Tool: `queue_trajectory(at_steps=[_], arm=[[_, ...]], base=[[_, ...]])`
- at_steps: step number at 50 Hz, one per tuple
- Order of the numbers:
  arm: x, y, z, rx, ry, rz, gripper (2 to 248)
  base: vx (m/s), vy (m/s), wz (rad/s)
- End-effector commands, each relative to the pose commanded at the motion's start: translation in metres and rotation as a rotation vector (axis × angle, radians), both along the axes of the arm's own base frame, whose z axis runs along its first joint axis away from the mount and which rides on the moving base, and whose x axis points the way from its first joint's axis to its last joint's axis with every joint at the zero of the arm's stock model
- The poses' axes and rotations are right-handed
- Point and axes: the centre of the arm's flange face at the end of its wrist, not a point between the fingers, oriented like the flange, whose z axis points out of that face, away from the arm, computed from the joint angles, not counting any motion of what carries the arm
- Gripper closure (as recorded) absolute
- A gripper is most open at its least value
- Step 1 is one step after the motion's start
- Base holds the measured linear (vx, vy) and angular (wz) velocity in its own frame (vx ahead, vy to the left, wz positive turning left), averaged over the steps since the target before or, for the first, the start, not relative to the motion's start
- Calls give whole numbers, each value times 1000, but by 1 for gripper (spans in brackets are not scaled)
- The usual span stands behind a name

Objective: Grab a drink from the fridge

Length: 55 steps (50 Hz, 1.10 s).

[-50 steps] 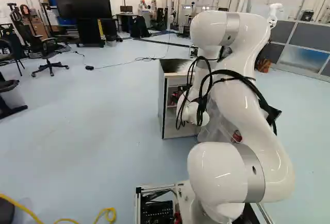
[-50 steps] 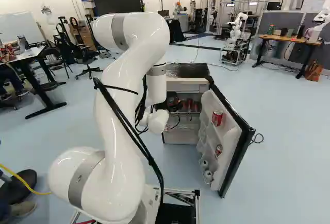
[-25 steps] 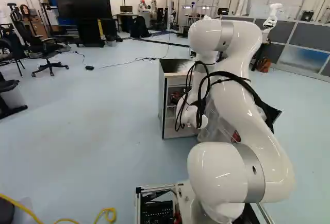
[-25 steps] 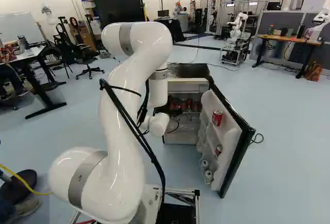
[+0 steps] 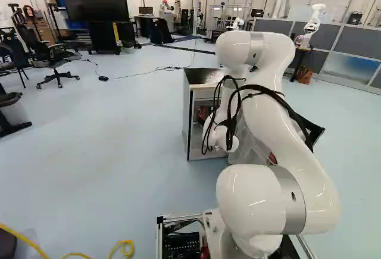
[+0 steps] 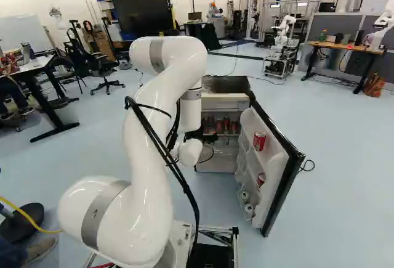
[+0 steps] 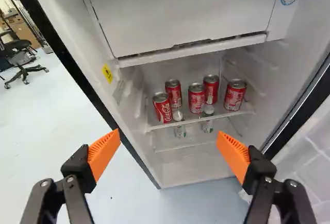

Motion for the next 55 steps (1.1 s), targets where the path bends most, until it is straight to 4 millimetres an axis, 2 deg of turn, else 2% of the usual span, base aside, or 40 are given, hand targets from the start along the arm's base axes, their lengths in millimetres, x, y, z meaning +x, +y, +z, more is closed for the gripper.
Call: queue_trajectory(at_steps=[31,55], arm=[[2,-5,-39,7,39,-10,3],[3,-13,-43,10,37,-17,3]], base=[[0,0,0],[0,0,0]])
